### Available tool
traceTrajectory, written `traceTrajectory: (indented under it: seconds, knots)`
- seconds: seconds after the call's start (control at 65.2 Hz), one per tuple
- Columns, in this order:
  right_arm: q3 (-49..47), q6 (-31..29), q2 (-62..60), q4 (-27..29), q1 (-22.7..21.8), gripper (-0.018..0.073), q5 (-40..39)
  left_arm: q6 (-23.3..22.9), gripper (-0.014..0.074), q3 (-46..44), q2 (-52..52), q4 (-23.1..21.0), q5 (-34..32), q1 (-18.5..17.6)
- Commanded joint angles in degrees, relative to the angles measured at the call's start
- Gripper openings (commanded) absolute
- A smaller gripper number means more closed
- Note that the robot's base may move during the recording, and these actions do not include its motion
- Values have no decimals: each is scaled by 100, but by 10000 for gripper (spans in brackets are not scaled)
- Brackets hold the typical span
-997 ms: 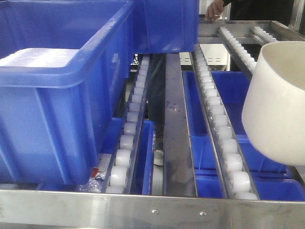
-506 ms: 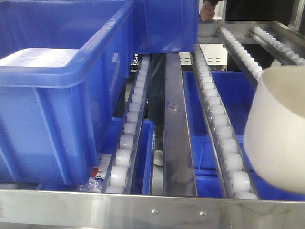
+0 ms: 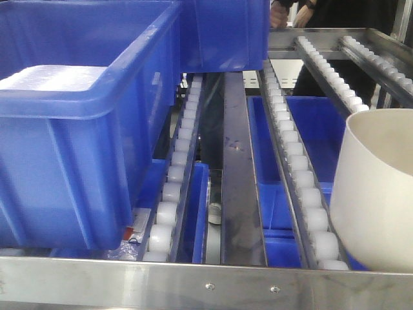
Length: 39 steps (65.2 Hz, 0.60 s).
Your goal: Move white bin to right shelf second layer
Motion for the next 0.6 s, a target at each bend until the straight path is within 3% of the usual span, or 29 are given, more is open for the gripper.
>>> traceTrajectory:
  seconds: [0.0,0.322,0.491,0.583]
  knots:
    - [-152,-42,-277,20,-35,270,-451,-15,85,211,-75,-35,-482,-49]
    - [-162,-42,-1387,-3,-30,270,-472,-15,85,211,-75,-35,-482,-49]
    - [-61,-42,-2126,-632,-24,258,-511,-15,85,211,-75,-35,-482,-49]
    - [182,-42,-2590,-995,-24,183,-755,-15,85,211,-75,-35,-482,-49]
